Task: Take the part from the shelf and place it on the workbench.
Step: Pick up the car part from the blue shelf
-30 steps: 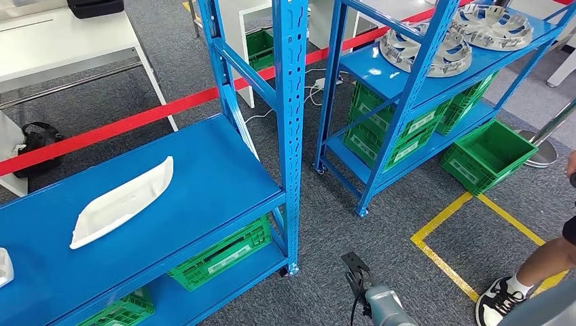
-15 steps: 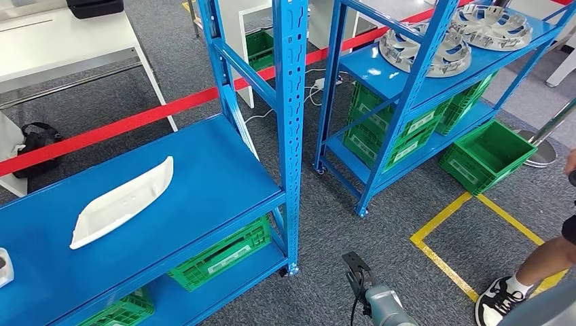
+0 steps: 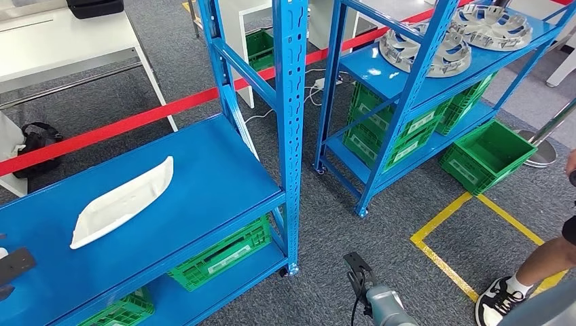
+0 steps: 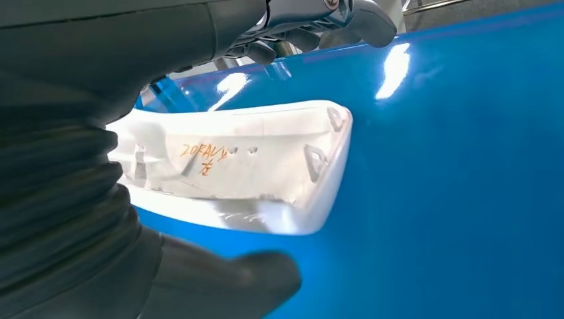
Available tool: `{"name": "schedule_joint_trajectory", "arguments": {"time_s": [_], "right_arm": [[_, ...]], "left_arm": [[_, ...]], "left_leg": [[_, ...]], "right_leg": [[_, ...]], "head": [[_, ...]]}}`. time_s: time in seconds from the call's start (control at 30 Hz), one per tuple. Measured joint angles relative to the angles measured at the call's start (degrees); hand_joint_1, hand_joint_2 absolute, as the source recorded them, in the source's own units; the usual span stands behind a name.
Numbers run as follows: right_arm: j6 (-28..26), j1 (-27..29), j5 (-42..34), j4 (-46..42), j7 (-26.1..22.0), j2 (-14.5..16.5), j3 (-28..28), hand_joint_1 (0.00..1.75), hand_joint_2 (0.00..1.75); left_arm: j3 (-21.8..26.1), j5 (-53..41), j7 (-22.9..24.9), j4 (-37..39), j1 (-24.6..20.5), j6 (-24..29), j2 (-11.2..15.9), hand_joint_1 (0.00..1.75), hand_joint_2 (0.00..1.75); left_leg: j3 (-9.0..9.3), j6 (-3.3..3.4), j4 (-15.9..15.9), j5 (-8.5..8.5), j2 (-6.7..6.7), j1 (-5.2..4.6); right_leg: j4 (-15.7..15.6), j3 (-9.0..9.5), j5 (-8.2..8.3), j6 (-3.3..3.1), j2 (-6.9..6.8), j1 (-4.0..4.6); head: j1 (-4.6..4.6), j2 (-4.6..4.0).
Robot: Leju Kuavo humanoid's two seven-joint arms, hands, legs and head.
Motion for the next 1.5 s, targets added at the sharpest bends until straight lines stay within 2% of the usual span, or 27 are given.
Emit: {"name": "schedule_joint_trajectory", "arguments": {"time_s": [0.03,0.23,0.4,0.57,0.7,0.97,1.0,1.03,1.07,1.13,1.17,1.2,1.5], "right_arm": [[0.0,0.0,0.0,0.0,0.0,0.0,0.0,0.0,0.0],[0.0,0.0,0.6,0.0,0.7,0.0,0.0,0.0,0.0],[0.0,0.0,0.6,0.0,0.7,0.0,-0.2,0.0,0.0],[-0.3,0.0,0.6,0.0,0.7,0.0,-0.5,0.0,0.0],[-0.5,0.0,0.6,0.0,0.9,0.0,-1.0,0.0,0.0],[-0.5,0.0,0.6,0.0,1.0,0.0,-1.7,0.0,0.0],[-0.5,0.0,0.6,0.0,1.0,0.0,-1.8,0.0,0.0],[-0.5,0.0,0.6,0.0,1.0,0.0,-1.8,0.0,0.0],[-0.5,0.0,0.6,0.0,1.0,0.0,-1.9,0.0,0.0],[-0.5,0.0,0.6,0.0,0.9,0.0,-1.9,0.0,0.0],[-0.5,0.0,0.6,0.0,0.9,0.0,-1.9,0.0,0.0],[-0.5,0.0,0.7,0.0,0.8,0.0,-1.9,0.0,0.0],[-0.4,0.0,0.8,0.0,0.7,0.0,-2.0,0.0,0.0]], "left_arm": [[-0.6,-0.2,0.2,0.0,0.0,0.0,-0.1,0.01,1.75],[-2.7,-0.3,2.0,0.1,0.0,-0.8,0.0,0.08,1.75],[-4.3,-1.0,5.6,0.2,0.0,-1.3,0.4,0.1,1.75],[-5.9,-2.0,9.3,0.8,-0.3,-2.0,0.4,0.01,1.75],[-6.3,-2.1,13.8,1.3,-0.5,-3.2,0.5,0.0,1.75],[-6.3,-1.6,16.3,1.8,-0.5,-4.3,0.9,0.06,1.75],[-6.3,-1.5,16.7,1.9,-0.5,-4.5,1.1,0.1,1.75],[-6.3,-1.3,16.9,2.0,-0.4,-4.6,1.2,0.22,1.75],[-6.3,-1.1,17.1,2.0,-0.4,-4.6,1.3,0.5,1.75],[-6.3,-0.9,17.4,2.0,-0.3,-4.4,1.5,1.29,1.75],[-6.3,-0.9,17.6,2.1,-0.2,-4.4,1.6,1.6,1.75],[-6.3,-0.9,17.8,2.1,-0.1,-4.4,1.7,1.74,1.75],[-6.3,-0.9,17.9,2.1,0.2,-4.3,2.0,1.75,1.75]], "left_leg": [[0.0,0.0,0.0,0.0,0.0,0.0],[-0.01,0.0,0.0,0.0,-0.01,0.0],[-0.01,0.01,0.0,0.0,-0.01,0.0],[-0.01,0.01,0.0,0.0,-0.02,0.0],[-0.01,0.01,0.0,0.0,-0.01,0.0],[-0.02,0.01,0.0,-0.01,-0.01,0.0],[-0.01,0.01,0.0,-0.01,-0.01,0.0],[-0.01,0.01,0.0,-0.01,-0.01,0.0],[-0.01,0.01,0.0,-0.01,-0.01,0.0],[-0.02,0.01,0.0,-0.01,-0.02,0.0],[-0.02,0.01,0.0,-0.01,-0.03,0.0],[-0.02,0.01,0.0,-0.01,-0.03,0.0],[-0.01,0.04,0.0,-0.02,-0.02,0.0]], "right_leg": [[0.0,0.0,0.0,0.0,0.0,0.0],[0.0,0.01,0.0,0.0,-0.02,0.0],[0.0,0.01,0.0,0.0,-0.02,0.0],[0.0,0.02,0.0,0.0,-0.04,0.0],[0.0,0.02,0.0,0.0,-0.03,0.0],[0.0,0.02,0.0,0.0,-0.03,0.0],[0.0,0.02,0.0,0.0,-0.02,0.0],[0.0,0.02,0.0,0.0,-0.02,0.0],[0.0,0.02,-0.01,0.0,-0.03,0.0],[0.0,0.03,-0.01,0.0,-0.04,0.0],[0.0,0.03,-0.01,0.0,-0.05,0.0],[0.0,0.03,-0.01,0.0,-0.06,0.0],[0.0,0.04,-0.01,0.0,-0.06,0.0]], "head": [[0.0,0.0],[0.0,0.0],[0.0,0.0],[0.0,0.0],[0.0,0.0],[-0.01,0.0],[-0.01,0.0],[-0.01,0.0],[0.0,0.0],[0.0,0.0],[0.0,0.0],[0.0,0.0],[0.0,0.0]]}}
